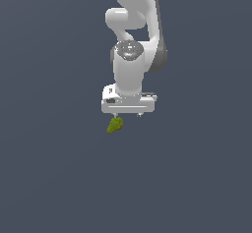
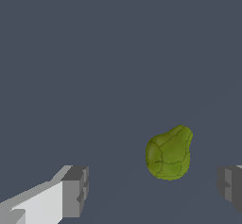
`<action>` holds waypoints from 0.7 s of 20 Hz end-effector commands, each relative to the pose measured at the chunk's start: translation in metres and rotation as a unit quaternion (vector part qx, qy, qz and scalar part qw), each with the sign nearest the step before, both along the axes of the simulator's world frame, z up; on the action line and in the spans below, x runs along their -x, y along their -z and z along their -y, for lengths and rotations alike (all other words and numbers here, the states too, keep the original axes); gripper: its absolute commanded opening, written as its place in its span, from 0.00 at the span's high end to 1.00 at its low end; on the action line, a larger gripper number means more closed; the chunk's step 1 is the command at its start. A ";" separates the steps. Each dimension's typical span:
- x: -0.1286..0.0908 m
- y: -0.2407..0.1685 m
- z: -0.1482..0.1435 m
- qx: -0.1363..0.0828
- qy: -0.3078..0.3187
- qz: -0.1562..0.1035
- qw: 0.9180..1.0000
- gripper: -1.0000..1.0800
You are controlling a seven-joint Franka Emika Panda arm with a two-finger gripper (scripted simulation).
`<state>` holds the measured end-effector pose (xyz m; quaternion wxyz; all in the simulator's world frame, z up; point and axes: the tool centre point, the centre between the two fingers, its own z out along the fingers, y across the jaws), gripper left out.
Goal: Pick up the object and move it to a goal position.
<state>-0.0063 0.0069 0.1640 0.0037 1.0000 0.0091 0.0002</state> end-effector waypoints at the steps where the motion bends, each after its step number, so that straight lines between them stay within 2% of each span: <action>1: 0.000 0.000 0.000 0.000 0.000 0.000 1.000 0.04; 14: 0.006 -0.008 0.012 0.010 -0.002 -0.005 1.000 0.04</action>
